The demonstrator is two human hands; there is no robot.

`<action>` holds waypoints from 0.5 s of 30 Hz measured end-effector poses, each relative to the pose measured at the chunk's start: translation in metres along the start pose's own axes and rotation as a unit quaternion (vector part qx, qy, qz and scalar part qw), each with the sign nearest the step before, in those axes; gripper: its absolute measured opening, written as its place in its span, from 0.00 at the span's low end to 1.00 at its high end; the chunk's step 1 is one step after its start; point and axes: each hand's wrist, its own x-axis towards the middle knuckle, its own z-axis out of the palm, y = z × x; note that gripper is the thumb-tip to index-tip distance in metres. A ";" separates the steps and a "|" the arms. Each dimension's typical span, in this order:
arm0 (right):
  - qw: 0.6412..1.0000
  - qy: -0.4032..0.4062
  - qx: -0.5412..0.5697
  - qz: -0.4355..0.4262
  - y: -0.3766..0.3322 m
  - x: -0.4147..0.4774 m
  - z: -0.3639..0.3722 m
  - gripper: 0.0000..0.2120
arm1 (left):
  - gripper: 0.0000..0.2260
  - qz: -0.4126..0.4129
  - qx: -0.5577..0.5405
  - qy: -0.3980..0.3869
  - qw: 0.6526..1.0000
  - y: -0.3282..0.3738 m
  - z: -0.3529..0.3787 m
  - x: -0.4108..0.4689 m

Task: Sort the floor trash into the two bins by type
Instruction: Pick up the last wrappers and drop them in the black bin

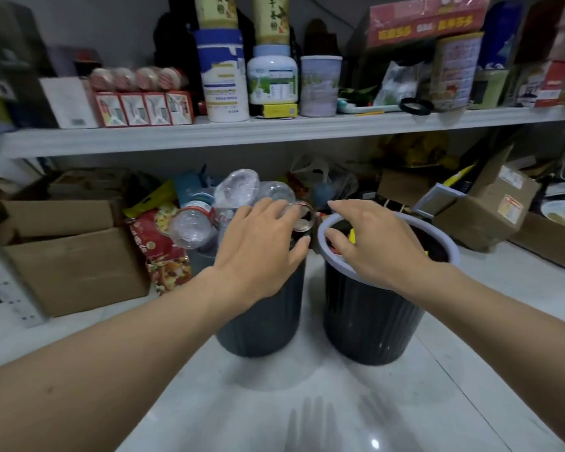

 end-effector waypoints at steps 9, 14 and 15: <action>0.998 0.003 -0.002 -0.065 -0.101 0.023 0.015 0.25 | 0.25 -0.101 0.089 -0.027 0.990 -0.086 -0.047 -0.055; 0.994 -0.029 -0.007 -0.105 -0.178 0.026 0.034 0.28 | 0.27 -0.152 0.129 -0.033 0.979 -0.140 -0.074 -0.103; 0.993 -0.031 -0.004 -0.111 -0.196 0.026 0.040 0.28 | 0.27 -0.161 0.135 -0.034 0.977 -0.152 -0.079 -0.115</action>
